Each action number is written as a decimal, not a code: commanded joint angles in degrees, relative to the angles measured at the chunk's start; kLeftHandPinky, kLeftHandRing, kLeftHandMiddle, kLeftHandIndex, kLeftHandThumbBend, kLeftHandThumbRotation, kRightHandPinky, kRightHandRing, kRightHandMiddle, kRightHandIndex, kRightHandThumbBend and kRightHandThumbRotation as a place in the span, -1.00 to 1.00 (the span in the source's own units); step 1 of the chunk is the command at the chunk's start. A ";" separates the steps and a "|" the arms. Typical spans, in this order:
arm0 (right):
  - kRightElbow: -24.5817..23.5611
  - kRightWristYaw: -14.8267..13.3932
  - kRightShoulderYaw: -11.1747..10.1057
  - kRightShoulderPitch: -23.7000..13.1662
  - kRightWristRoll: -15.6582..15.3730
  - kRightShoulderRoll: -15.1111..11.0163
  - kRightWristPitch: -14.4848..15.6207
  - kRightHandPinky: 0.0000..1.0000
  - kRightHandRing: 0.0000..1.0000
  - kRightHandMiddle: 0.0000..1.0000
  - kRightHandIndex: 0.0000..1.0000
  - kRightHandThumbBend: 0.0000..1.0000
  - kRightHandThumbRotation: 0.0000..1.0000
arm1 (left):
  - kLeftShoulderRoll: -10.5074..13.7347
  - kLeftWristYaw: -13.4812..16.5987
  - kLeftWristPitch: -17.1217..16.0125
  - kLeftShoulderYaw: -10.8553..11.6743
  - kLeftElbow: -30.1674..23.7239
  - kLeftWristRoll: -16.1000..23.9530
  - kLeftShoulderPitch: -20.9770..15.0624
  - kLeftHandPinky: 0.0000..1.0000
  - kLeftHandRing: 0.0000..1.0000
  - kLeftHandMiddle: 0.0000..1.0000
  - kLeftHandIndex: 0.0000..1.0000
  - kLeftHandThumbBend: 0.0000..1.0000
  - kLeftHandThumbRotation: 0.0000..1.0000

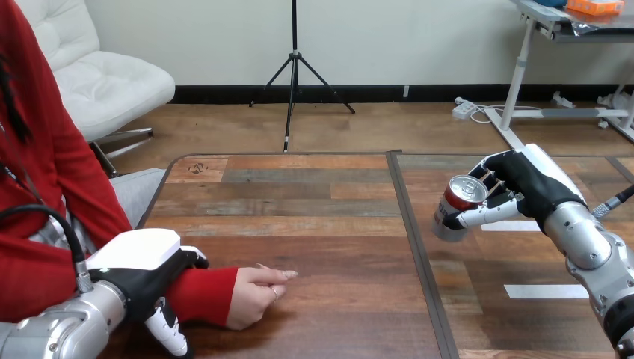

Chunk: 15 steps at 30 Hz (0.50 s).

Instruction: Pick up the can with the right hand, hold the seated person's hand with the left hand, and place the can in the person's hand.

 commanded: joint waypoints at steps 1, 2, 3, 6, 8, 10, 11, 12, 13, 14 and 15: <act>-3.30 -0.79 -1.26 -2.51 1.13 -1.50 -0.84 -0.25 -0.16 -0.08 -0.06 0.60 -1.00 | 1.13 -0.05 1.08 -0.69 0.74 1.52 -2.85 0.47 0.54 0.56 0.53 0.90 -0.99; -3.30 -0.80 -1.28 -2.51 1.14 -1.50 -0.86 -0.25 -0.16 -0.08 -0.06 0.60 -1.00 | 1.16 -0.06 1.23 -0.78 0.76 1.66 -2.91 0.44 0.53 0.54 0.52 0.90 -0.99; -3.31 -0.82 -1.28 -2.50 1.15 -1.48 -0.86 -0.24 -0.16 -0.08 -0.06 0.60 -1.00 | 1.20 -0.06 1.34 -0.85 0.78 1.75 -2.94 0.42 0.52 0.54 0.51 0.90 -0.99; -3.46 -0.74 -1.38 -2.47 1.28 -1.42 -0.85 -0.24 -0.17 -0.09 -0.06 0.60 -1.00 | 1.45 -0.51 1.60 -1.13 0.80 1.97 -3.16 0.36 0.47 0.50 0.49 0.88 -1.00; -3.55 -0.76 -1.34 -2.45 1.24 -1.43 -0.87 -0.24 -0.17 -0.09 -0.06 0.59 -1.00 | 1.59 -1.28 1.95 -1.27 0.68 1.95 -3.39 0.29 0.41 0.45 0.46 0.86 -1.00; -3.57 -0.83 -1.25 -2.44 1.12 -1.46 -1.01 -0.23 -0.17 -0.09 -0.06 0.59 -1.00 | 1.70 -1.92 2.11 -1.31 0.62 1.75 -3.61 0.23 0.35 0.41 0.43 0.84 -1.00; -3.56 -0.84 -1.23 -2.43 1.10 -1.47 -1.04 -0.23 -0.17 -0.09 -0.06 0.59 -1.00 | 1.71 -2.03 2.13 -1.32 0.61 1.70 -3.65 0.20 0.32 0.38 0.42 0.83 -1.00; -3.56 -0.85 -1.22 -2.43 1.09 -1.48 -1.06 -0.23 -0.17 -0.09 -0.06 0.59 -1.00 | 1.72 -2.11 2.16 -1.33 0.60 1.69 -3.68 0.18 0.30 0.36 0.40 0.82 -1.00; -3.59 -0.86 -1.18 -2.42 1.04 -1.49 -1.06 -0.23 -0.17 -0.10 -0.06 0.59 -1.00 | 1.80 -2.20 2.10 -1.41 0.64 1.75 -3.77 0.16 0.28 0.34 0.39 0.82 -1.00; -3.61 -0.87 -1.15 -2.42 1.01 -1.51 -1.06 -0.23 -0.17 -0.09 -0.06 0.59 -1.00 | 1.86 -2.27 2.07 -1.48 0.67 1.80 -3.84 0.12 0.24 0.31 0.36 0.81 -1.00; -3.63 -0.88 -1.16 -2.42 1.02 -1.49 -0.96 -0.23 -0.17 -0.09 -0.06 0.59 -1.00 | 1.92 -2.27 2.00 -1.57 0.75 1.89 -3.94 0.09 0.21 0.28 0.34 0.80 -1.00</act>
